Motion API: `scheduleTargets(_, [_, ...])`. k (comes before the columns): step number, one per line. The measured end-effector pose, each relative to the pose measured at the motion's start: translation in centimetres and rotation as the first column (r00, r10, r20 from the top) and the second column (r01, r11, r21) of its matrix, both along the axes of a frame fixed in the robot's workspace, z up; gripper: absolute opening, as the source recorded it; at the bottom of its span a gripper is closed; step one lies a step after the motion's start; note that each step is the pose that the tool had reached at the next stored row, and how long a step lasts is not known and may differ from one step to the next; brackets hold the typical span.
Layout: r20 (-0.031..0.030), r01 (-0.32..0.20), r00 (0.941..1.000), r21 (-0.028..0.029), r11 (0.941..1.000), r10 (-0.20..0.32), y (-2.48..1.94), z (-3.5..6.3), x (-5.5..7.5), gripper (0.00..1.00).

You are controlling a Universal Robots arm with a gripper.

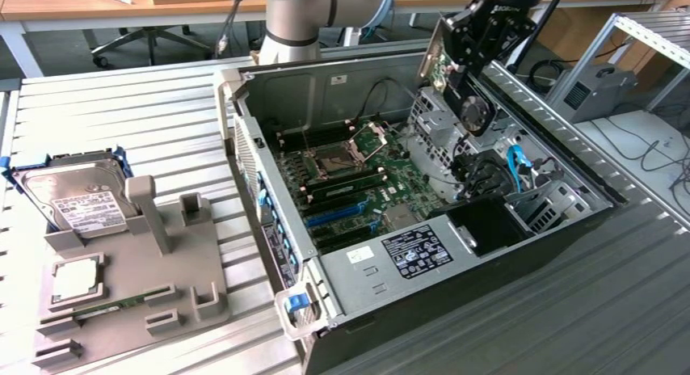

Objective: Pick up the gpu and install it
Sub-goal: 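Pick up the gpu and move the gpu toward the slot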

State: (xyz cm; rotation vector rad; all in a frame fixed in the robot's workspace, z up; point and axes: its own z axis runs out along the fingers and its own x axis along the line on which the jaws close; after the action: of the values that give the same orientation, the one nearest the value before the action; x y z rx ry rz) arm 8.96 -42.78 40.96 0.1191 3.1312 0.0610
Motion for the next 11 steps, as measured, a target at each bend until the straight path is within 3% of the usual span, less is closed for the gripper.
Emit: scheduleTargets(11, [-0.0031, 0.0, 1.0, -0.0001, 1.0, 0.0, 0.15, -0.36, 1.6, 0.26])
